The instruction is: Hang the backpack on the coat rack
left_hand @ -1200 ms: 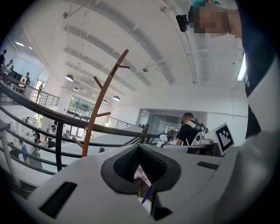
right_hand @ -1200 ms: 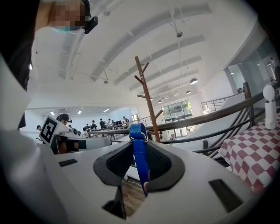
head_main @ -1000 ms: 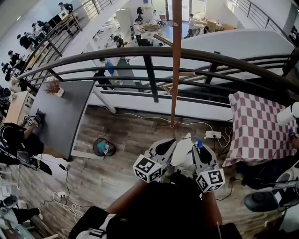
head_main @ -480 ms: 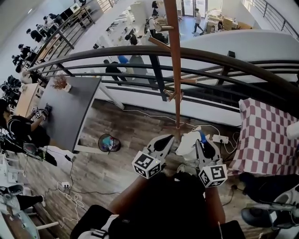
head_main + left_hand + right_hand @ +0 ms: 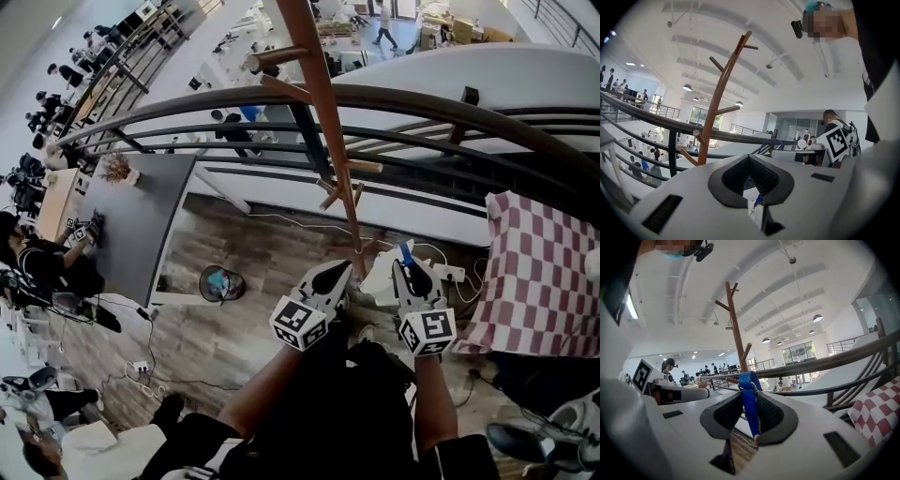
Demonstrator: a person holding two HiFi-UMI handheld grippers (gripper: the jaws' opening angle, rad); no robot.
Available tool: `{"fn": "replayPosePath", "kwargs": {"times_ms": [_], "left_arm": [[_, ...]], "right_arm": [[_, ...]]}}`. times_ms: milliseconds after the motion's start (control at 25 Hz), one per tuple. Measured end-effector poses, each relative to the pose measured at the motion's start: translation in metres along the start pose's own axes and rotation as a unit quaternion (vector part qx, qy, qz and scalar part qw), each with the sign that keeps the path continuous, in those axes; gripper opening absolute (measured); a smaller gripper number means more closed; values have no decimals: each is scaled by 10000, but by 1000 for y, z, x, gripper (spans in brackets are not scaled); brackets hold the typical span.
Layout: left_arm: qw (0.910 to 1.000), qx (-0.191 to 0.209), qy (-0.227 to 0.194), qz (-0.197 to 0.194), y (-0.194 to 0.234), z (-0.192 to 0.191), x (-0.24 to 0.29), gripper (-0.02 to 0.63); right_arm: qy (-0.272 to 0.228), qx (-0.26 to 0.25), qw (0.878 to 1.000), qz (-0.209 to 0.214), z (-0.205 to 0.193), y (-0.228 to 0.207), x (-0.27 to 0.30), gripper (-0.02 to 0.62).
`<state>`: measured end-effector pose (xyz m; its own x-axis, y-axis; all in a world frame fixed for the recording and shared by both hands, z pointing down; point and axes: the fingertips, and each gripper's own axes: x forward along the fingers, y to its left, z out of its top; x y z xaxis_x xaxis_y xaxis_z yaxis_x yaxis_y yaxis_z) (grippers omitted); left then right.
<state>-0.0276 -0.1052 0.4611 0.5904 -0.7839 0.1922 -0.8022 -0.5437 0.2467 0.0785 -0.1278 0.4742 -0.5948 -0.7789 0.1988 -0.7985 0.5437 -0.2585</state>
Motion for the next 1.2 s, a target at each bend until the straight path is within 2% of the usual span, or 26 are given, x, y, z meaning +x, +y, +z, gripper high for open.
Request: {"fn": "replayPosePath", "kwargs": {"times_ms": [280, 720, 1200], "left_arm": [[9997, 90, 160, -139, 12, -16, 37, 6], [9982, -12, 442, -403, 31, -27, 79, 8], [9988, -167, 358, -279, 51, -22, 96, 6]], "right_arm": [[22, -129, 9999, -66, -4, -24, 35, 95], [127, -40, 9998, -134, -24, -54, 83, 95], [285, -123, 9995, 112, -40, -62, 143, 96]]}}
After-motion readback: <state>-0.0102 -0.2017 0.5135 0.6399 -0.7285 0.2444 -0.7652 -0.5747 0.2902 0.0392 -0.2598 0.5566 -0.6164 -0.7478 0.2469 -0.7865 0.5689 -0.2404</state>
